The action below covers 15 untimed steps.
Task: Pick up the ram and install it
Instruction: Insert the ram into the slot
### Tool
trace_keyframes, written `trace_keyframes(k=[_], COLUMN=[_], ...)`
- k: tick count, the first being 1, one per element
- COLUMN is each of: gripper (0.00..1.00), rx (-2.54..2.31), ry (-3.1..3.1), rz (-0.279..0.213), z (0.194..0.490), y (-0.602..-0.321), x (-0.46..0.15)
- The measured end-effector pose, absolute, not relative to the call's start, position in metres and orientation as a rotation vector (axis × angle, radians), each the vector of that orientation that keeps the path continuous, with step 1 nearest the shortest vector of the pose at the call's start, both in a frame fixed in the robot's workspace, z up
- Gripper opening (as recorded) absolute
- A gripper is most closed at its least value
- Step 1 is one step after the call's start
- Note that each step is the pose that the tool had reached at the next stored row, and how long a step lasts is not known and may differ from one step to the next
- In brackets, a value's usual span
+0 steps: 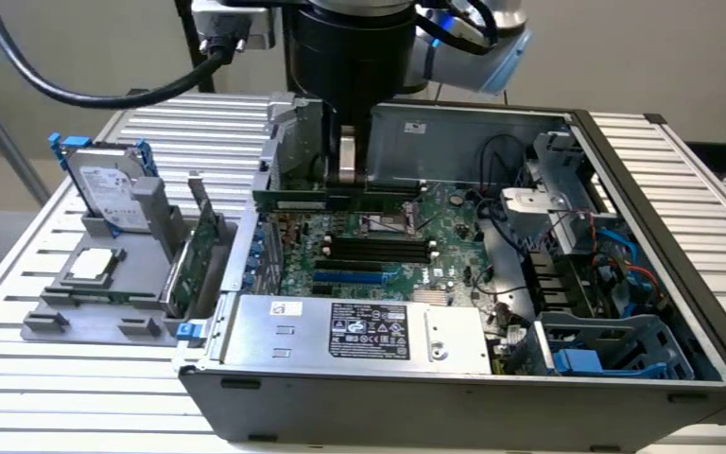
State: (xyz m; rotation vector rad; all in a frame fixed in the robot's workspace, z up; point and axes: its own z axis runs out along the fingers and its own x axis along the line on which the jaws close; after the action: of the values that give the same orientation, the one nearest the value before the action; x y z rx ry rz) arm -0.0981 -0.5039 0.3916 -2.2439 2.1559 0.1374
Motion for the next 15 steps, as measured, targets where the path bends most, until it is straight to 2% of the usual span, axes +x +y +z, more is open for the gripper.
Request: trace_keyframes(k=[6, 15], gripper=[0.0, 0.0], rx=[-2.247, -2.251], ry=[2.159, 2.164], rz=[0.135, 0.127], z=[0.385, 0.373], y=[-0.499, -0.469], x=[-0.072, -0.056])
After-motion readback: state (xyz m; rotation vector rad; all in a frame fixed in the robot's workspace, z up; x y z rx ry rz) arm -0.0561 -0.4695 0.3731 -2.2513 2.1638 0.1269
